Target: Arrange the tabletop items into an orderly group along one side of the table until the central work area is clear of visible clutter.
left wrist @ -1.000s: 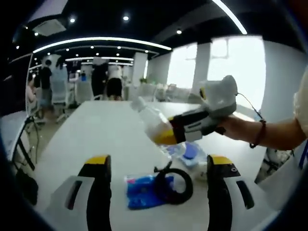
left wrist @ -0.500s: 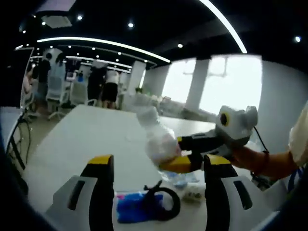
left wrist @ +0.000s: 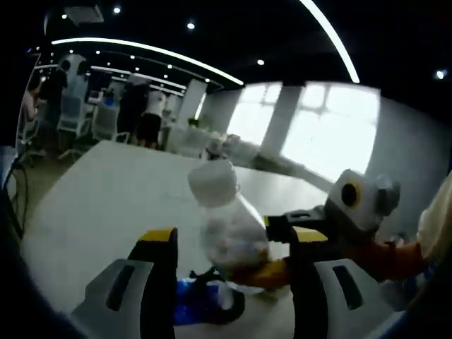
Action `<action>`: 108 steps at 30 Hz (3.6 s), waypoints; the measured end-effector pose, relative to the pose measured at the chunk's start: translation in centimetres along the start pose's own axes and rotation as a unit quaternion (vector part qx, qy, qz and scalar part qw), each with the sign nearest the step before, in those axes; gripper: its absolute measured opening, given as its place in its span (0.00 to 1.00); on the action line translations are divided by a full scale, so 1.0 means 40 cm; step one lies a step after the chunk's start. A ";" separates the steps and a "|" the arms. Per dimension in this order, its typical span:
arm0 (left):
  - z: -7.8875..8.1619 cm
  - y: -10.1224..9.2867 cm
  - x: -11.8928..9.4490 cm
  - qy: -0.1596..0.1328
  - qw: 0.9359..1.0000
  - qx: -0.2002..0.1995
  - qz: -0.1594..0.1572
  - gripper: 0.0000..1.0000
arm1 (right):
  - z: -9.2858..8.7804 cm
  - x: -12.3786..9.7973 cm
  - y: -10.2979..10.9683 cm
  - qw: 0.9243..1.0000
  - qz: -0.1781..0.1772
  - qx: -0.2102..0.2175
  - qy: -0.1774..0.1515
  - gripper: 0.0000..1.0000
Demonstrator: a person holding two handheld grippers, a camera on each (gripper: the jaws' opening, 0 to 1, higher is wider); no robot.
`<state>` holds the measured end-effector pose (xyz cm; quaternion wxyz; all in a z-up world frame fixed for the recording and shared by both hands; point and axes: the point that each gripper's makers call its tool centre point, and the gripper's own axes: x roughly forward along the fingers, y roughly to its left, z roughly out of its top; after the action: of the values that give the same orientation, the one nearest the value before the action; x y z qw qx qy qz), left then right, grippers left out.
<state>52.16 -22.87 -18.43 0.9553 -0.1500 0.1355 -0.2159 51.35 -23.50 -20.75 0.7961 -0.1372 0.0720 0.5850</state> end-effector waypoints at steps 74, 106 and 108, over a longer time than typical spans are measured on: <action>-0.012 -0.234 -0.108 0.060 0.931 0.160 -0.322 0.36 | 0.015 -0.105 0.183 0.972 0.221 0.078 -0.023 0.42; 0.058 -0.176 -0.120 0.000 0.969 0.074 -0.235 0.57 | 0.035 -0.064 0.096 0.997 0.037 0.071 -0.018 0.38; 0.058 -0.169 -0.112 -0.008 0.975 0.061 -0.215 0.61 | 0.030 -0.062 0.080 0.998 0.007 0.057 -0.005 0.38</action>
<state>46.48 -26.12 -13.11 0.8948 -0.1187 0.0785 -0.4232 47.50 -24.51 -19.34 0.7986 -0.0883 0.1021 0.5865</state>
